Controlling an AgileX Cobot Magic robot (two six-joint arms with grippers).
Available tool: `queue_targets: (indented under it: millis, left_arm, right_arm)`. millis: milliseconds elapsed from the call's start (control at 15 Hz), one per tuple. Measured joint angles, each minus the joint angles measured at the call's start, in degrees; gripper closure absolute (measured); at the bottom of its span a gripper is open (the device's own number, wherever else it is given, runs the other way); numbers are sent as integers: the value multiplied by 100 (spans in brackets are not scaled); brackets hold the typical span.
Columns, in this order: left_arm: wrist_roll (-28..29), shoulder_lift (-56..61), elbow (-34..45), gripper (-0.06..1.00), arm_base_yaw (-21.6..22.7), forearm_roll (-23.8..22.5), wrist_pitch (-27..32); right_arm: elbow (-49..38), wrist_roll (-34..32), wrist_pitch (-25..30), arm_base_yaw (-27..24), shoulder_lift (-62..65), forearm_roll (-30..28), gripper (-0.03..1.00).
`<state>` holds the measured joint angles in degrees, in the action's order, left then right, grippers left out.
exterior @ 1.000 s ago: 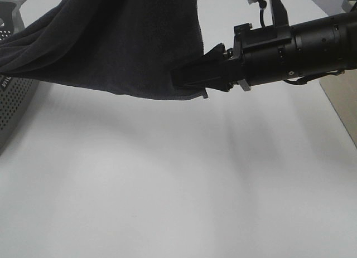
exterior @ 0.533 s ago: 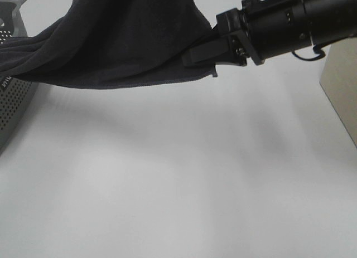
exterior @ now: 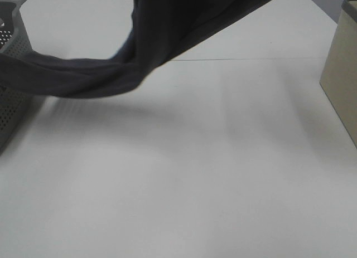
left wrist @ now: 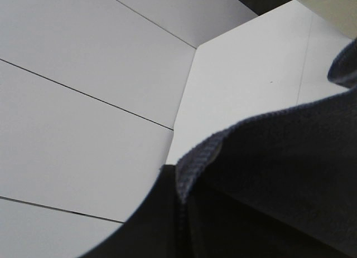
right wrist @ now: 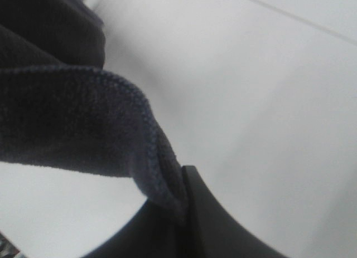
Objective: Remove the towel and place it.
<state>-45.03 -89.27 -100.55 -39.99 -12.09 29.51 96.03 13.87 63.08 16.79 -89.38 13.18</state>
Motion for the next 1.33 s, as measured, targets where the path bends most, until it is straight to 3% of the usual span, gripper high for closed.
queue_targets:
  millis: [200,400,667,733,867,1000,1333]
  left_arm:
    - [458,-246,0,94,120,-201,-871]
    - [1134,-516,0,94,613,-252,-2011]
    - [1673,-928,0,94,1083,-269,-4011]
    - [1742,-1071,0,94,1215,-269,-4756]
    - [1753,-1261,-6,94,1438,-40,-5655]
    - [1753,-1478,-183,94,1696,453,-6171]
    - [1896,-2160,-1112,94,1954,751,-6308]
  right_arm:
    - [1014,-69,189,0,-252,-751,96]
    - [1856,-69,-355,0,-584,-1478,96]
    - [2332,-69,-2194,0,-779,-1937,96]
    - [2343,-80,-3008,0,-848,-1948,96]
    - [2343,-172,-3988,0,-1003,-1942,96]
    - [2343,-201,-4864,0,-1203,-1931,96]
    - [2343,-201,-5879,0,-1599,-1919,96]
